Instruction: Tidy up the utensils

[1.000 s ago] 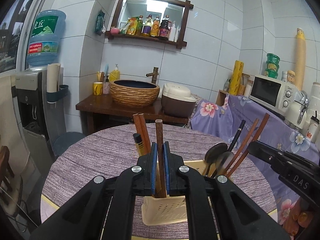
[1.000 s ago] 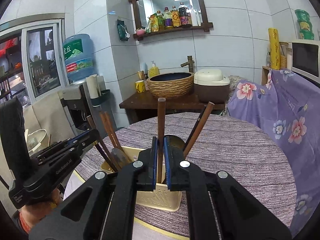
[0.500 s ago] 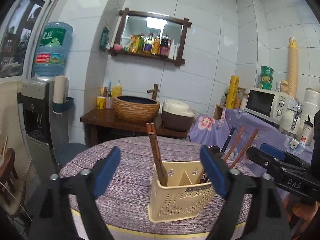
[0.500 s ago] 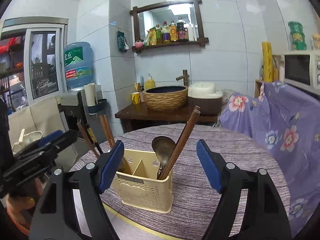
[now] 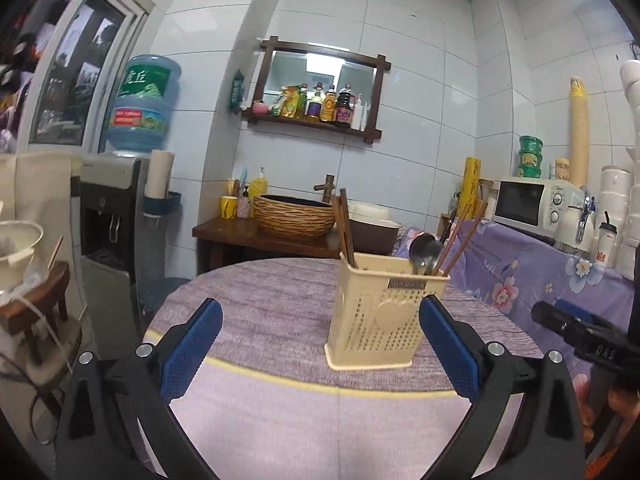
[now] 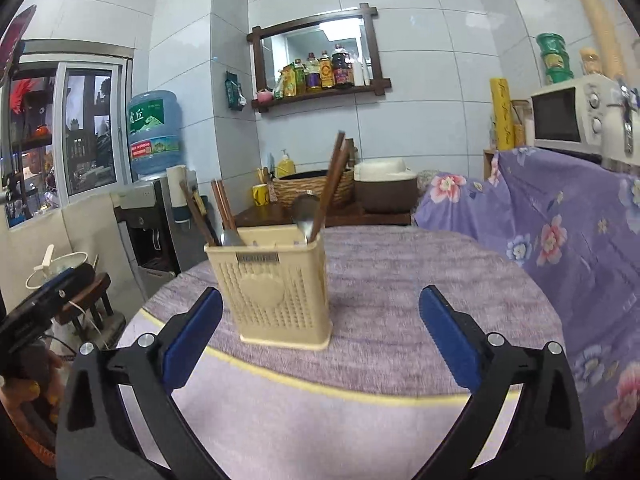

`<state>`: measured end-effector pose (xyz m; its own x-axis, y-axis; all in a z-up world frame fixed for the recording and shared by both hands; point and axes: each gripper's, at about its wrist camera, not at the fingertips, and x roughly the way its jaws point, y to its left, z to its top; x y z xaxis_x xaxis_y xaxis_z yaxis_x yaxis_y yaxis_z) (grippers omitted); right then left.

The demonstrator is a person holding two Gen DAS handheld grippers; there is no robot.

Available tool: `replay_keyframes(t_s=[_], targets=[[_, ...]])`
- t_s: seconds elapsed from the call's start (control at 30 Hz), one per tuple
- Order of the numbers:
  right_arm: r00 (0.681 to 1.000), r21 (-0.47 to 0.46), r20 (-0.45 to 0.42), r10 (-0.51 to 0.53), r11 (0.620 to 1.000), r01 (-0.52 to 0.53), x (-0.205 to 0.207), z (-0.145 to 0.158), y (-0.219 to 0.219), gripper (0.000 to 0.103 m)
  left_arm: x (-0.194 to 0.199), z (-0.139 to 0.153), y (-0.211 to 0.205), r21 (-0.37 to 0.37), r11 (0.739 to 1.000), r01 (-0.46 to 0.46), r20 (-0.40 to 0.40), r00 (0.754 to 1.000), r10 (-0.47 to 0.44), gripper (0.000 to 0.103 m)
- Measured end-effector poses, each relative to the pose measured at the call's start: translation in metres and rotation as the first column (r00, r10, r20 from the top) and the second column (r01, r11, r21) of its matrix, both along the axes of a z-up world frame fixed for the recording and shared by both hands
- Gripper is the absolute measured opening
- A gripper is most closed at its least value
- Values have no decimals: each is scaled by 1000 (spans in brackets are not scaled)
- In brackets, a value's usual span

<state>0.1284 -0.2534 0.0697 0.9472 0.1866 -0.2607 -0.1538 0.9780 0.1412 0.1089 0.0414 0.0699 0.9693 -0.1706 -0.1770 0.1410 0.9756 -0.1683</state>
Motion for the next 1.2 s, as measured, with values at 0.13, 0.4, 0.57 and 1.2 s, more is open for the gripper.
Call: replay_keyframes(t_s=[0.13, 0.4, 0.57, 1.2], targets=[[1000, -14, 24, -20, 1000, 20, -30, -21, -3, 97, -28, -14, 8, -33, 999, -4, 8, 1000, 4, 98], [997, -71, 73, -12, 997, 17, -86, -48, 4, 97, -74, -34, 4, -9, 999, -34, 16, 999, 34, 98], [993, -75, 112, 31, 997, -23, -117, -50, 14, 97, -95, -37, -3, 21, 999, -45, 53, 998, 43, 98], [989, -132, 132, 66, 990, -49, -126, -49, 29, 97, -110, -41, -8, 30, 999, -32, 80, 996, 29, 98]])
